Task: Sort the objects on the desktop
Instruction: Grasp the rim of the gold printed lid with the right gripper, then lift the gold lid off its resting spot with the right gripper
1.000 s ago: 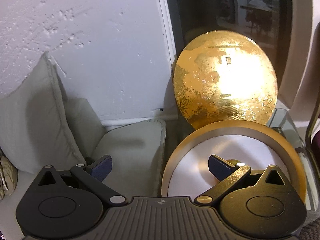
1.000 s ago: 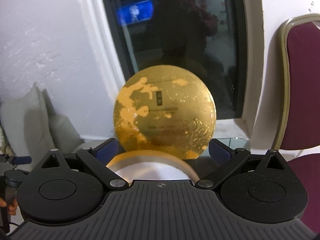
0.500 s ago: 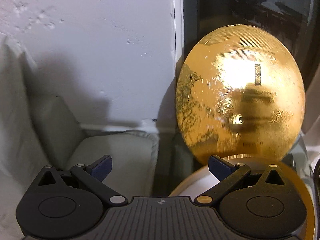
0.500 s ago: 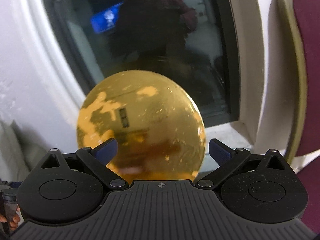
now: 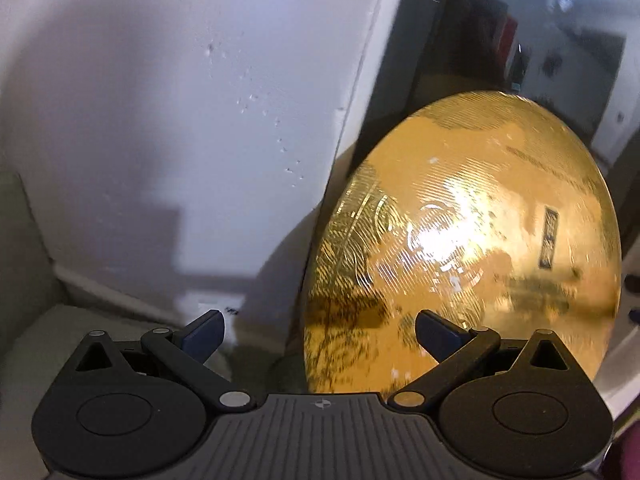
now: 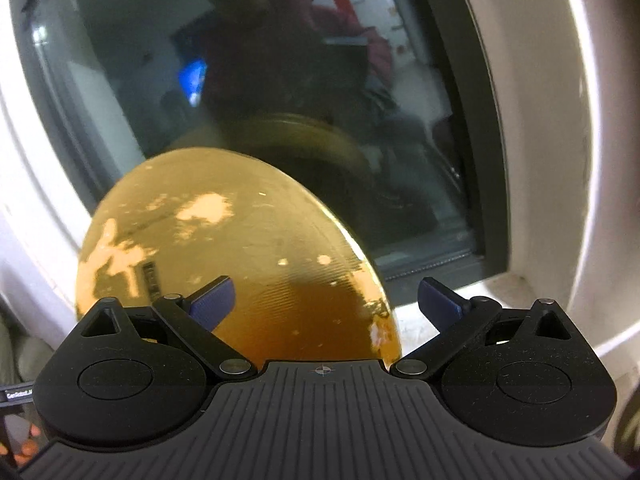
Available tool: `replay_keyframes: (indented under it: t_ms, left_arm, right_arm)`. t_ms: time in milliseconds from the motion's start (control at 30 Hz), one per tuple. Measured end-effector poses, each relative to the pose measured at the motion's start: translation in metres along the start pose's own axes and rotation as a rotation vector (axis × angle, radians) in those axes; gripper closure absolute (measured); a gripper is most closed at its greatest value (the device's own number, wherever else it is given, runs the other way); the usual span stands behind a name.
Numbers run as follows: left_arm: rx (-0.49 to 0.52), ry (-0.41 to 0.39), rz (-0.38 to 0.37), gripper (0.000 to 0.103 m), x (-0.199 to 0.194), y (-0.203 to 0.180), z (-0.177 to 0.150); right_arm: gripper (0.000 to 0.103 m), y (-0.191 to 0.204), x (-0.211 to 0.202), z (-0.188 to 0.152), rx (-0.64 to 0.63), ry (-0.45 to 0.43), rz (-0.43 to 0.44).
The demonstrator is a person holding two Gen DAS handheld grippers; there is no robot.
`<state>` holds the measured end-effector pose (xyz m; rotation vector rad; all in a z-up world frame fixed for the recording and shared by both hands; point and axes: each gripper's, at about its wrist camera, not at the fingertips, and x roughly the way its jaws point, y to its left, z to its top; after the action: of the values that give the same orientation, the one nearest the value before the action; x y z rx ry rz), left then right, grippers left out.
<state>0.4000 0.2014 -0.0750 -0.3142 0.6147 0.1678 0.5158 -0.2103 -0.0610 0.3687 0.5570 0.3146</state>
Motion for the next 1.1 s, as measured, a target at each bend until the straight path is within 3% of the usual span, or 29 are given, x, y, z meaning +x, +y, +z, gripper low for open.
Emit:
replay_keyframes:
  t_ms: [133, 367, 500, 633, 800, 933, 1100]
  left_arm:
    - [-0.047, -0.007, -0.065, 0.002, 0.016, 0.005, -0.006]
    - [0.020, -0.065, -0.128, 0.001, 0.021, -0.015, -0.008]
    - [0.052, -0.080, -0.086, 0.003, 0.013, -0.029, -0.006]
    - [0.094, -0.173, -0.084, 0.003, -0.020, -0.039, 0.005]
    - [0.108, -0.287, -0.133, 0.003, -0.088, -0.050, 0.030]
    - [0.106, -0.329, -0.158, 0.002, -0.155, -0.058, 0.046]
    - [0.122, -0.331, -0.159, 0.002, -0.242, -0.060, 0.042]
  right_arm:
    - [0.003, -0.013, 0.022, -0.005, 0.021, -0.009, 0.043]
    - [0.000, -0.024, 0.049, -0.012, 0.099, 0.005, 0.144]
    - [0.000, -0.023, 0.049, -0.013, 0.106, -0.007, 0.138]
    - [0.000, -0.010, 0.035, -0.009, 0.063, -0.021, 0.101]
    - [0.001, 0.014, -0.023, 0.013, 0.005, -0.156, 0.112]
    - [0.002, 0.039, -0.089, 0.037, -0.041, -0.237, 0.105]
    - [0.005, 0.070, -0.176, 0.042, -0.136, -0.216, 0.064]
